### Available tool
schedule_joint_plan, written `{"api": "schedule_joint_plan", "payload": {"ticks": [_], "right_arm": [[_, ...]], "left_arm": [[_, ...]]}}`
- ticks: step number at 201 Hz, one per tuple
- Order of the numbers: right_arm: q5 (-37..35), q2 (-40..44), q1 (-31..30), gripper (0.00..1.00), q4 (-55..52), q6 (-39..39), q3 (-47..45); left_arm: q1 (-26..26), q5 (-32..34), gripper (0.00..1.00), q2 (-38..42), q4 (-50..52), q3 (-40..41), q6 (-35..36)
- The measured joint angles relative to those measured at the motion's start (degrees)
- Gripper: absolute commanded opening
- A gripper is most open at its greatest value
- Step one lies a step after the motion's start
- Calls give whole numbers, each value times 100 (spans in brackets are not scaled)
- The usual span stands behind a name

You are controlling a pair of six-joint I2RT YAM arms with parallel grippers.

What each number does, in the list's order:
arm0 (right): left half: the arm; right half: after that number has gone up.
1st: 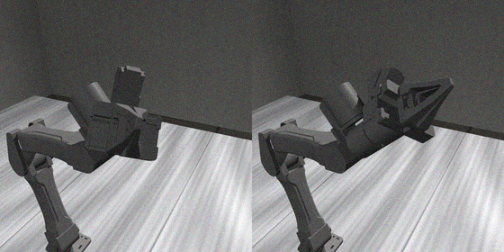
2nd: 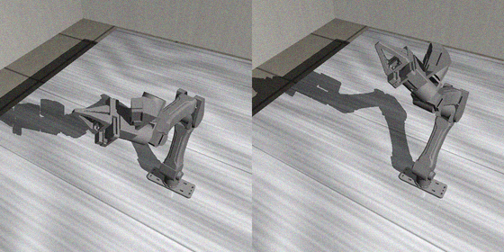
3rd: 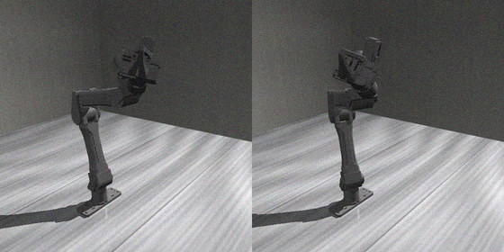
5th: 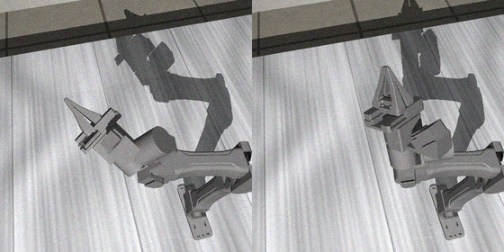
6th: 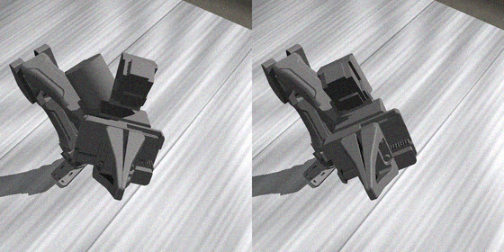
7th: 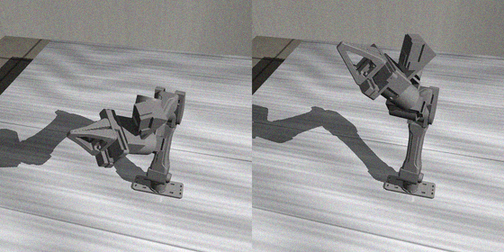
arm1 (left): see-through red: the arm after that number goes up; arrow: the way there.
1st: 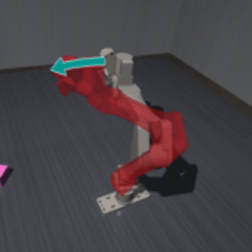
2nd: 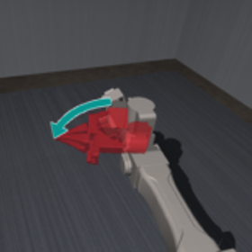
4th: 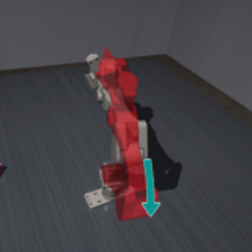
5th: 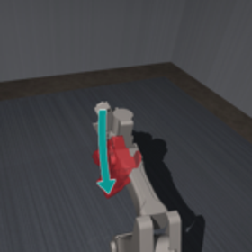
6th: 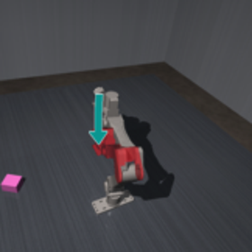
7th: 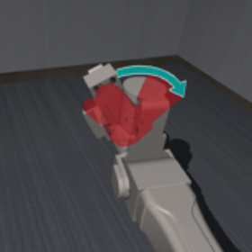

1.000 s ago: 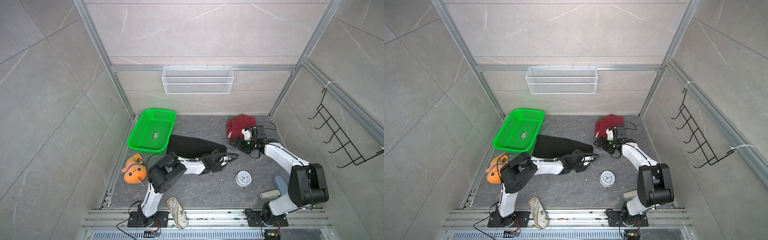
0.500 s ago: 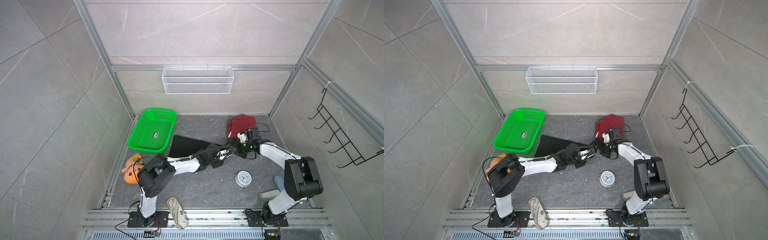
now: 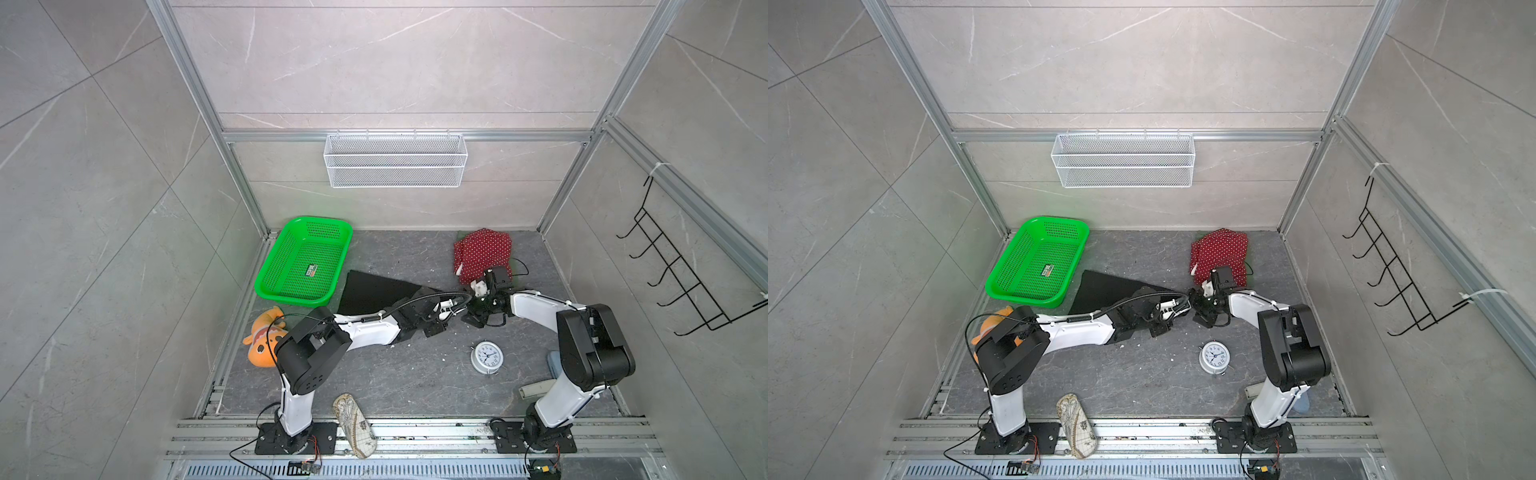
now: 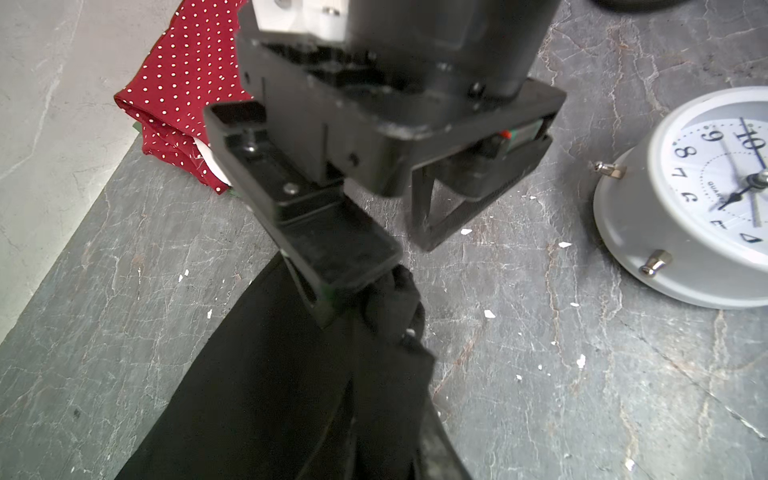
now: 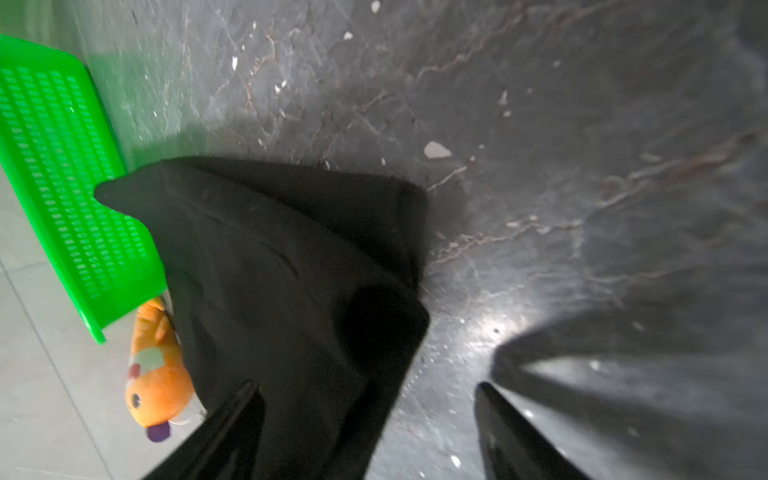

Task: Fold and stack skirts
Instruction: Fold the skirt at the center of the table.

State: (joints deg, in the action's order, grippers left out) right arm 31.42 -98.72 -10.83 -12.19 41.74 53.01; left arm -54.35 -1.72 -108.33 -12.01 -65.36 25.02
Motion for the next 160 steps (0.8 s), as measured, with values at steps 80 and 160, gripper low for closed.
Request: {"api": "schedule_joint_plan", "payload": {"ticks": [80,160], "right_arm": [[293,-227,-42,9,826,616,-225],[136,-511,-42,0,636,37,-101]], "left_arm": [[-2,-57,18,0,2,4,-168],[142,-295,89,684,-11,348,-1102]]}}
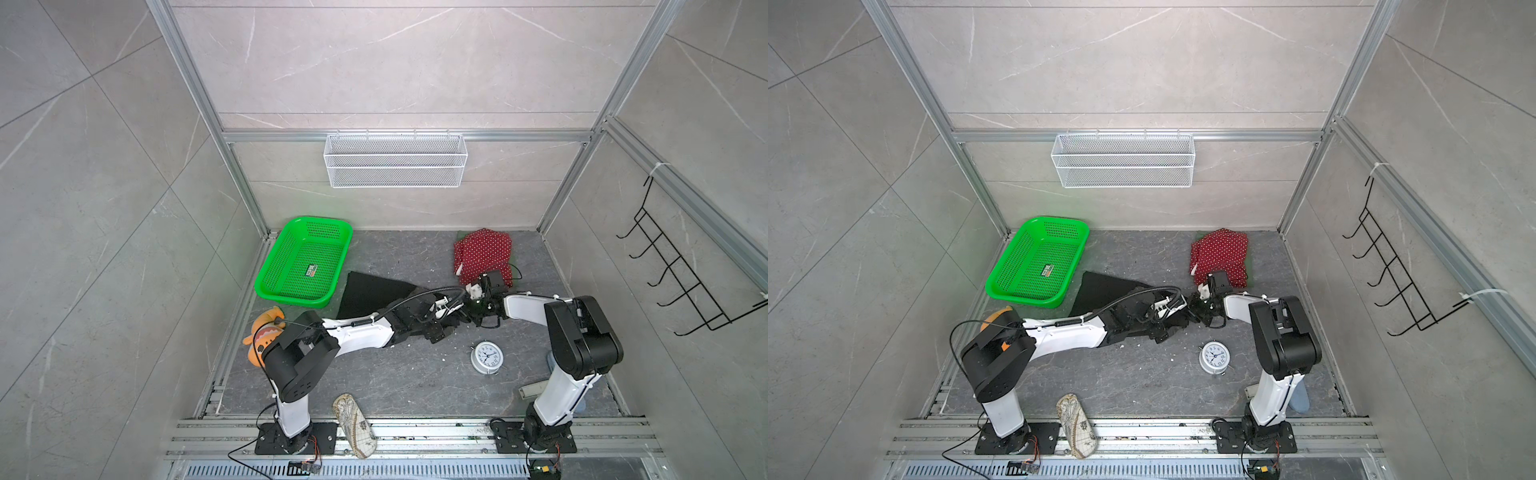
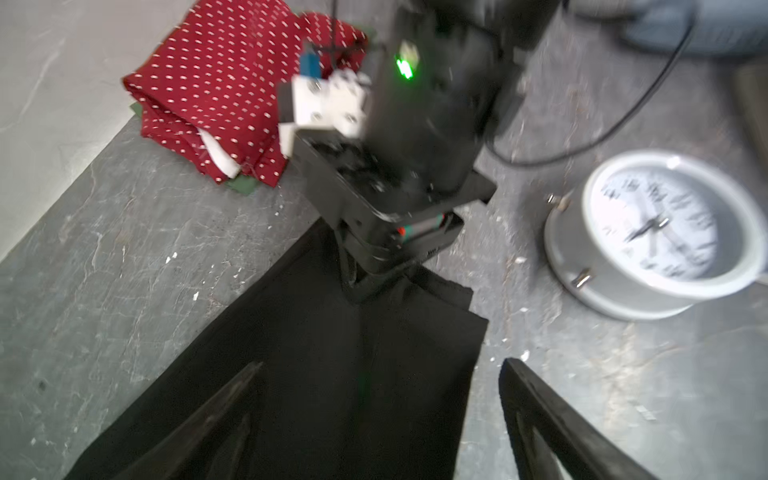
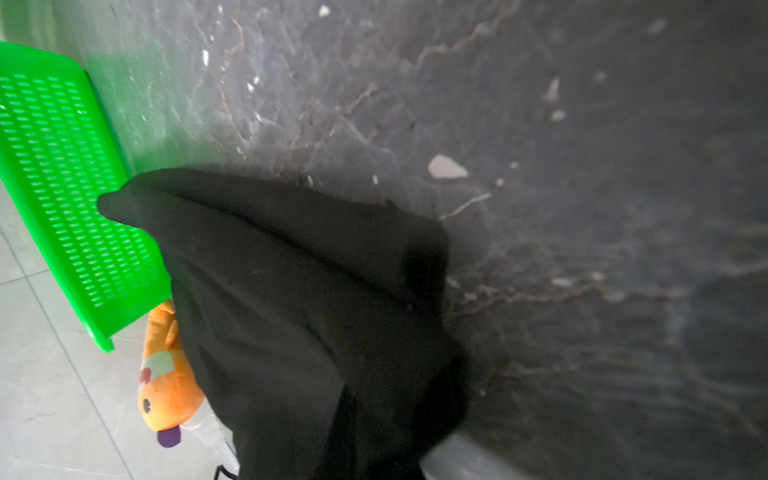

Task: Fold and stack skirts
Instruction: Fold the skirt at the center of the table.

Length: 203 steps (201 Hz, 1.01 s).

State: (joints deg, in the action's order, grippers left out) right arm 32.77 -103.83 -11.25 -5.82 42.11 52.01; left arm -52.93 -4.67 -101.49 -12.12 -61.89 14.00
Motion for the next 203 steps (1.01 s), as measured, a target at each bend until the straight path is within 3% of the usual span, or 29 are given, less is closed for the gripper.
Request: {"api": "schedule_joint_plan", "payload": {"ticks": [29,62,114,203], "right_arm": [[-96,-4,0,0,-39,-339,-2],[-417,177,-7,0,-85,-688,-87],[-1106,780,-7,0,-501,-1110,-199],[-1912,1561,-4,0,-1899,-1539,-24]], "left_arm": [[343,76,78,382,11,-24,-1012],[501,575,34,396,365,-138,-2074],[417,935,2,-157,752,-138,-3272],[129,1342,0,-1375,1025,-697,-3873]]}}
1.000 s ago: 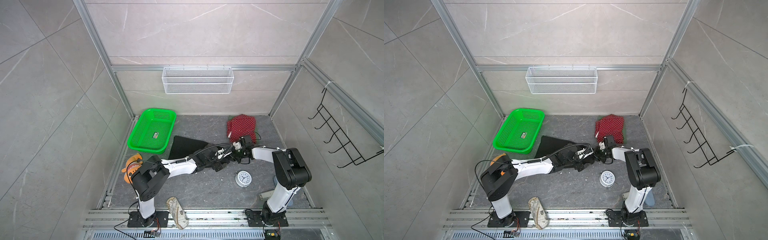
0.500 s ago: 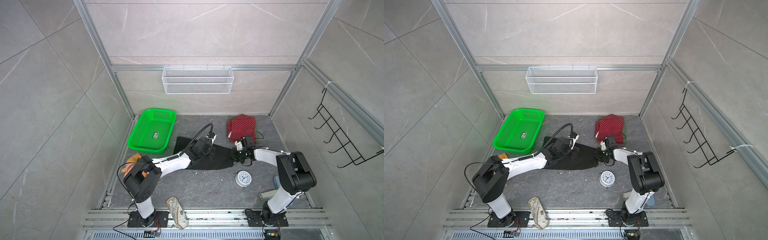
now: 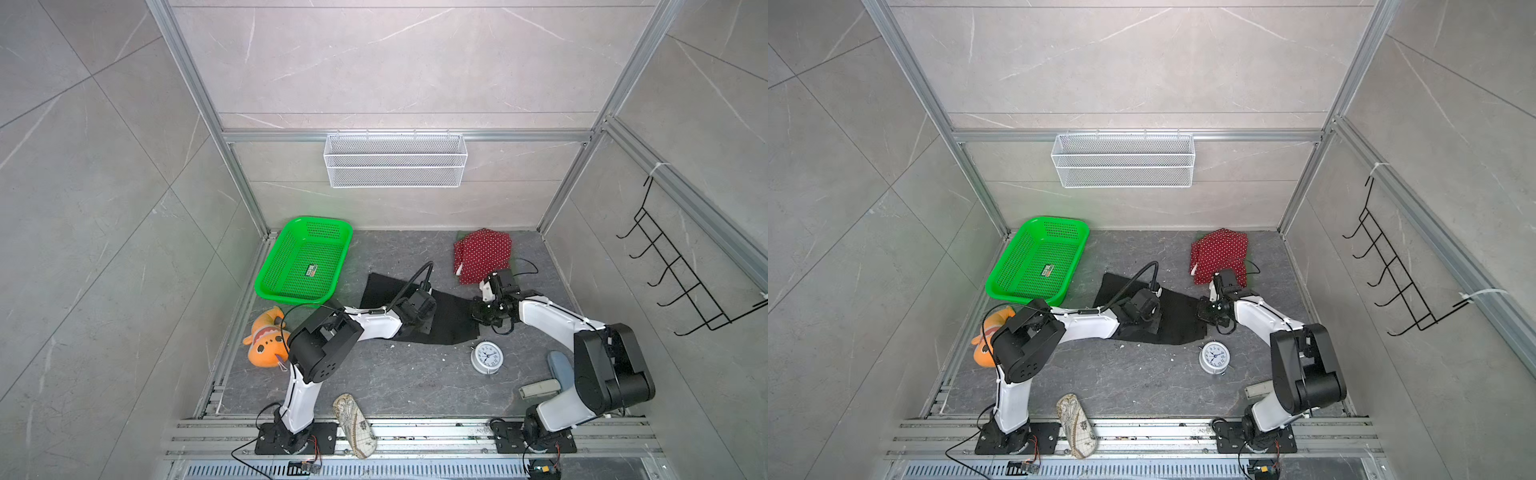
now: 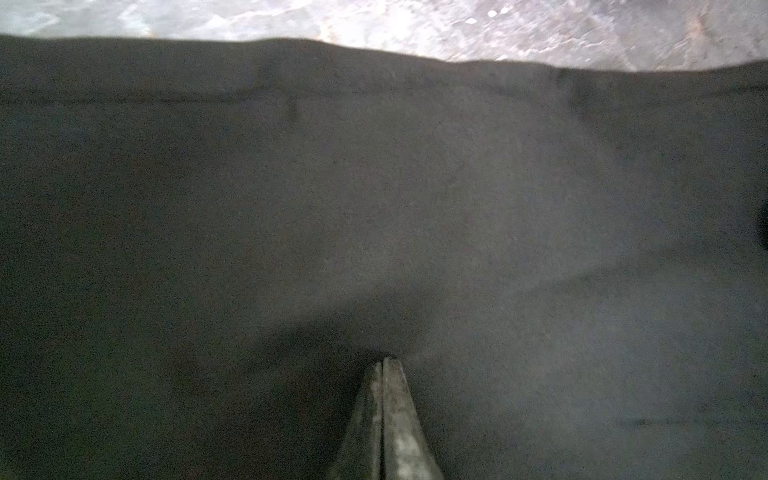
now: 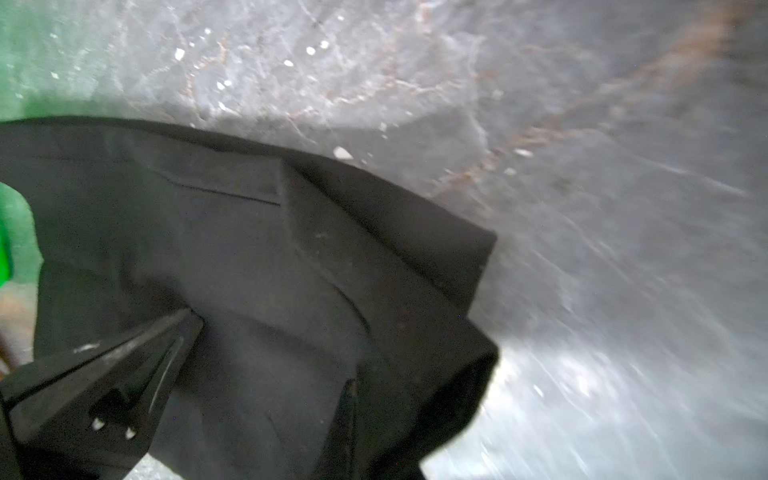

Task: Fold and stack skirts
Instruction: Fold the skirt at the center of the table.

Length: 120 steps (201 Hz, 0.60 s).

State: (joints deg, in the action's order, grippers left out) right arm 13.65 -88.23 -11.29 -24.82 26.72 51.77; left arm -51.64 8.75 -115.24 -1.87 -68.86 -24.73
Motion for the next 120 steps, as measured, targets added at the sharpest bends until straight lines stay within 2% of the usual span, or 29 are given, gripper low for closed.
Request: {"api": "schedule_joint_plan", "payload": {"ticks": [66,120], "right_arm": [[-284,374,-2,0,-1300,-323,1075],[-708,372,0,0,-1856,-695,1360]], "left_arm": [[-90,-549,0,-608,-328,-706,-195],[-57,-579,0,-520,-304,-741,-184]]}}
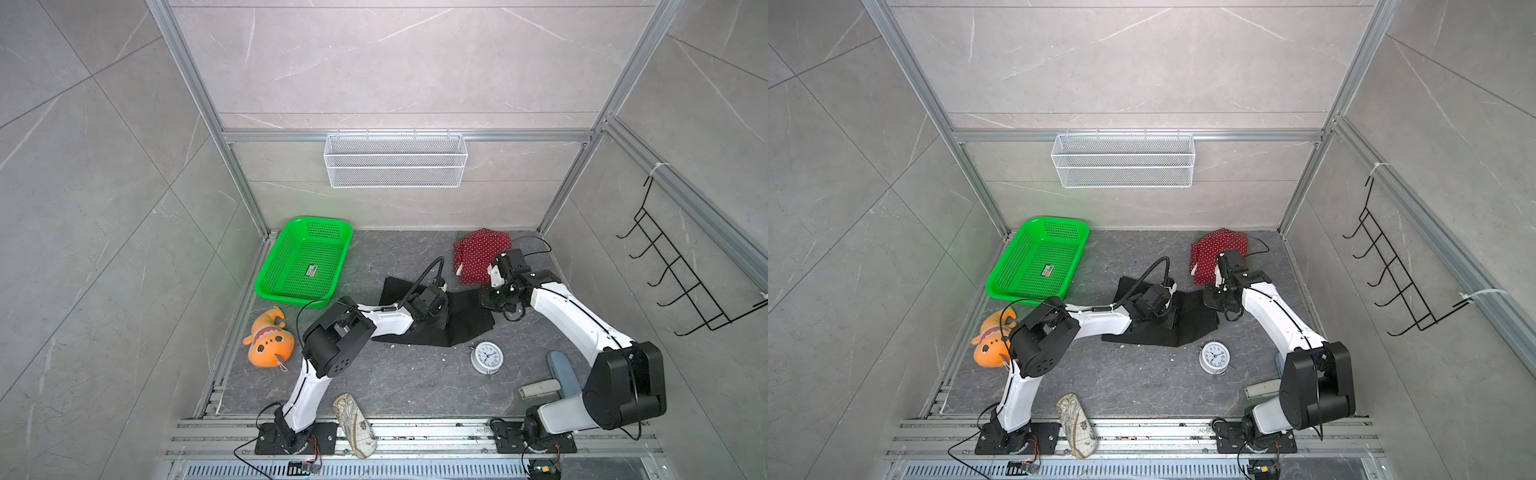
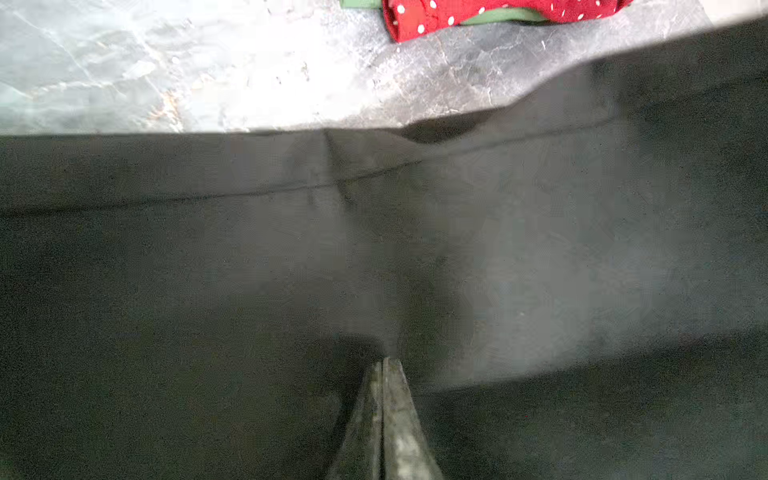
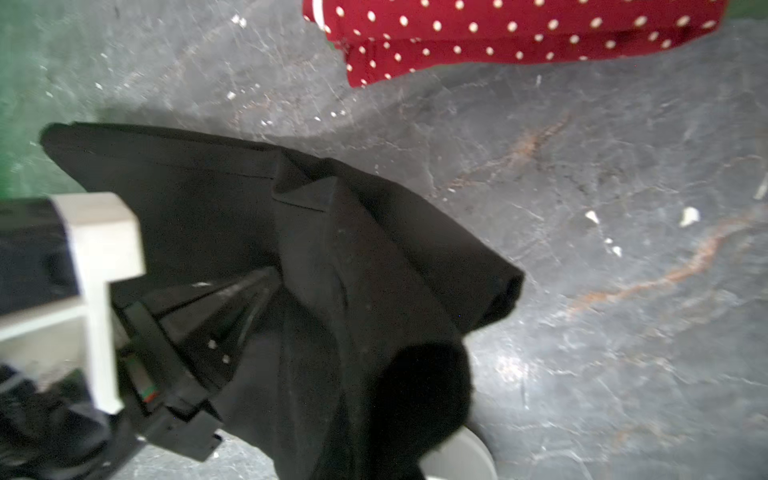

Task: Fold and stack skirts
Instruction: Fold the skirt at the center of the table.

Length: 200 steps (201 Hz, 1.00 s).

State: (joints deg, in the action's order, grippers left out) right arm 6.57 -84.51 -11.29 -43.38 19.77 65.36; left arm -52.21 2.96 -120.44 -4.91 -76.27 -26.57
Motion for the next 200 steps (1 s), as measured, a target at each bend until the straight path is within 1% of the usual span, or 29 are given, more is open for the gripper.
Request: {"api": "schedule_joint_plan", "payload": {"ticks": [29,49,76,129,150,167,200], "right_arm": [[-269,0,0,0,-162,-83,96],[-468,0,-2,0,-251,-162,190],[-682,-2,0,0,-323,-203,308],[-905,-37,0,0,-372,-291,457],[-962,-63,-2,0,-380,-291,505],[-981,-68,-2,0,-382,-295,507],[-979,-68,-50,0,-380,-337,507]], "left_arm": [[98,142,0,323,85,17,116],[190,273,0,684,59,184,199],[328,509,0,1228,61,710,306],[577,883,0,2039,197,1917,697],[625,881,0,2256,184,2310,881],[691,754,0,2317,55,2549,973],[780,509,0,2264,-219,2750,981]]}}
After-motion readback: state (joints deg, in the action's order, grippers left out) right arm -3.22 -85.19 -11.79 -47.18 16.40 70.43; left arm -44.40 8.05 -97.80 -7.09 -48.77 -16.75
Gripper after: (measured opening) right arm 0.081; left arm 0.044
